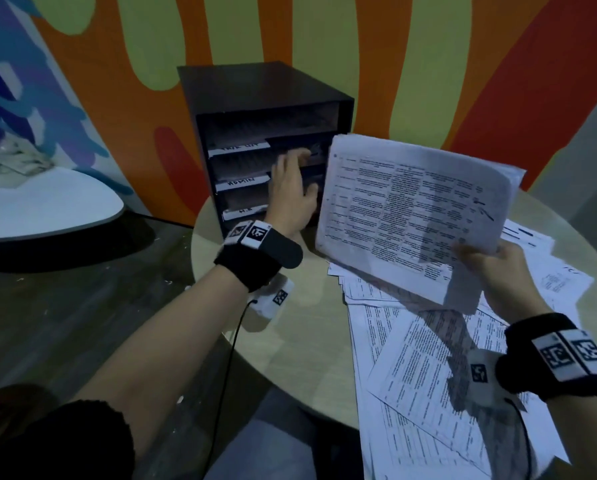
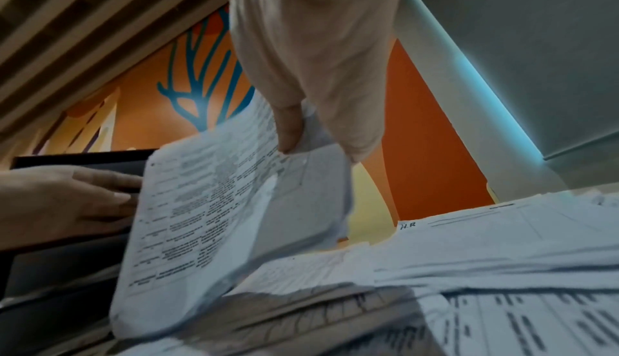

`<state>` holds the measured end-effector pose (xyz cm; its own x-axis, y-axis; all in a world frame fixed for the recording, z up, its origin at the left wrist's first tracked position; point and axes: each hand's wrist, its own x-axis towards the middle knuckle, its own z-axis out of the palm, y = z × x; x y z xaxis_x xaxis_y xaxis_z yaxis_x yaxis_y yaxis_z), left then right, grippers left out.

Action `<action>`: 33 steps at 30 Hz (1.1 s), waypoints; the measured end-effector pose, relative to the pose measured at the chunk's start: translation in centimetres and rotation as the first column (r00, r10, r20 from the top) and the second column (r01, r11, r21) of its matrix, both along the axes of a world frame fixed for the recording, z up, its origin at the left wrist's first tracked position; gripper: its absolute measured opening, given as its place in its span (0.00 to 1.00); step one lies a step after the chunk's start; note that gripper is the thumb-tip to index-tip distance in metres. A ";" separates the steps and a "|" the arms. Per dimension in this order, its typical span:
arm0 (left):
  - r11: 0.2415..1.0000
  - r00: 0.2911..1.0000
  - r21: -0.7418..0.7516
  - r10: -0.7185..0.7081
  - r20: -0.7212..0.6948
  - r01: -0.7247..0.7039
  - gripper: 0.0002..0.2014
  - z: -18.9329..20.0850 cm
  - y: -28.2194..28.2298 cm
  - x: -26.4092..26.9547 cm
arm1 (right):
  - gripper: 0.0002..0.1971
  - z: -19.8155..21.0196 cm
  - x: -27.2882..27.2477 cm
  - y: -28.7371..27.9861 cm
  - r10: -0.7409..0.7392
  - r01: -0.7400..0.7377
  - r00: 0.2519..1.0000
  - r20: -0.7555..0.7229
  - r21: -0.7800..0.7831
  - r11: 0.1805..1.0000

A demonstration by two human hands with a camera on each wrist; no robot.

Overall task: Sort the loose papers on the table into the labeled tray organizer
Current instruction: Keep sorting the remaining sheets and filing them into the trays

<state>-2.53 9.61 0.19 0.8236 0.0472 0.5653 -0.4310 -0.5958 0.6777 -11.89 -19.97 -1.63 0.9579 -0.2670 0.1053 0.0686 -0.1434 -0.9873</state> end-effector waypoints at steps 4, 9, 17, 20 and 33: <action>0.909 0.865 0.159 0.295 0.406 -0.385 0.22 4.5 4.4 0.5 | 0.04 -0.2 0.6 -0.9 0.014 -0.004 0.995 -0.103 0.104 0.995; 0.818 0.848 0.288 0.388 0.362 -0.498 0.21 5.4 10.4 2.9 | 0.29 -0.6 0.8 -0.3 0.288 -0.210 0.920 -0.265 0.287 0.935; 0.939 0.862 0.121 0.237 0.448 -0.321 0.15 4.7 11.6 3.0 | 0.22 -1.2 3.3 4.7 0.444 -0.332 0.781 -0.439 0.309 0.891; 0.942 0.869 0.138 0.217 0.444 -0.306 0.16 4.7 11.8 2.9 | 0.19 -0.3 3.4 6.8 0.463 -0.343 0.732 -0.499 0.317 0.884; 0.951 0.851 0.110 0.203 0.484 -0.290 0.15 4.0 11.8 3.4 | 0.12 -2.7 7.7 14.7 0.284 0.038 0.838 -0.466 0.569 0.822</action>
<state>0.88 21.40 4.19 0.4395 0.0802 0.8947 -0.4909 -0.8126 0.3140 -4.23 -5.27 -4.30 0.8501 0.0002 -0.5267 -0.4851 0.3896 -0.7829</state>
